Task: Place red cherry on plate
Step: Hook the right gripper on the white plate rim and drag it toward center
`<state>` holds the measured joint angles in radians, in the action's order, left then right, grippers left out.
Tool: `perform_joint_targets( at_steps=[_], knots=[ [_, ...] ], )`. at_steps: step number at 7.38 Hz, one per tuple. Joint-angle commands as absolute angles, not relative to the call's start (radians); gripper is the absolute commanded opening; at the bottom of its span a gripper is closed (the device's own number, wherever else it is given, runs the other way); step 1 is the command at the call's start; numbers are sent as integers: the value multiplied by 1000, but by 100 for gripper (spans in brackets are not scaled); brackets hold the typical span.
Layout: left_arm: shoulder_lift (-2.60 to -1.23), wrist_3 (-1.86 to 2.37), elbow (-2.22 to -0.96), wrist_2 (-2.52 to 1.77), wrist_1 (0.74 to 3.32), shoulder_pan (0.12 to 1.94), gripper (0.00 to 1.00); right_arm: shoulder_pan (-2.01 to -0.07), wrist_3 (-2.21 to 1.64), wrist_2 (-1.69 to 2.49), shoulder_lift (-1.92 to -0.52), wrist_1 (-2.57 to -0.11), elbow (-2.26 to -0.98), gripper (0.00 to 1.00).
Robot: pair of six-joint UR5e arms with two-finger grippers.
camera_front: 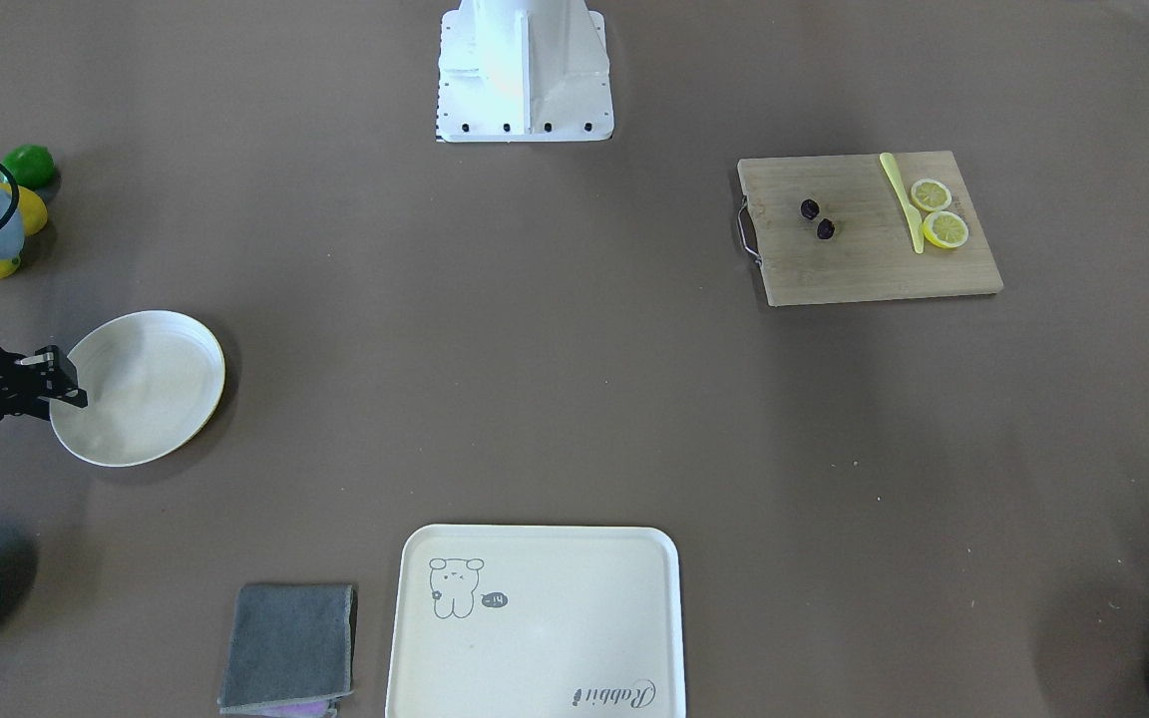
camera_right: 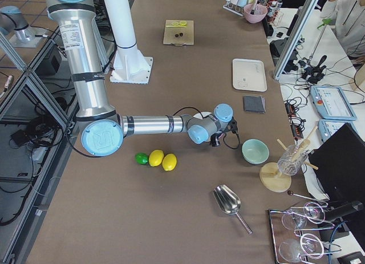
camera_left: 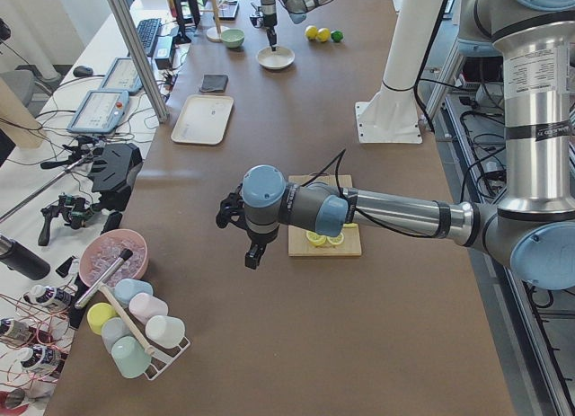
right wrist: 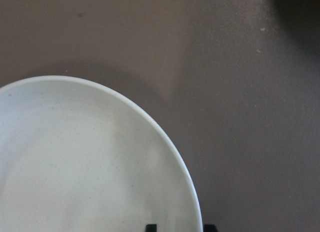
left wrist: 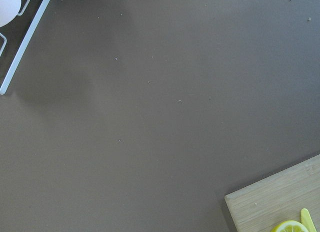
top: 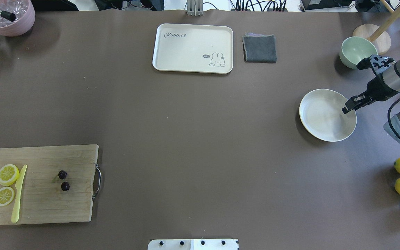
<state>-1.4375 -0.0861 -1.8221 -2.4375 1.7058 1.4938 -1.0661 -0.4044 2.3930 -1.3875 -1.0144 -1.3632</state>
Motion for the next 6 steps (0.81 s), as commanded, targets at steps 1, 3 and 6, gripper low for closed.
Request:
perform_joint_targets(
  at_steps=[1, 3, 6],
  knots=[
    [-1437, -42, -1809, -2437, 1709, 1493, 97, -1077, -406, 2396, -1384, -1012, -1379, 0],
    [-1448, 27, -1816, -2439, 1707, 1493, 97, -1075, -473, 2395, -1376, -1012, -1429, 0],
    [-1465, 365, -1885, -2438, 1785, 1358, 97, -921, -901, 2343, -1362, -1014, -1657, 0]
  ],
)
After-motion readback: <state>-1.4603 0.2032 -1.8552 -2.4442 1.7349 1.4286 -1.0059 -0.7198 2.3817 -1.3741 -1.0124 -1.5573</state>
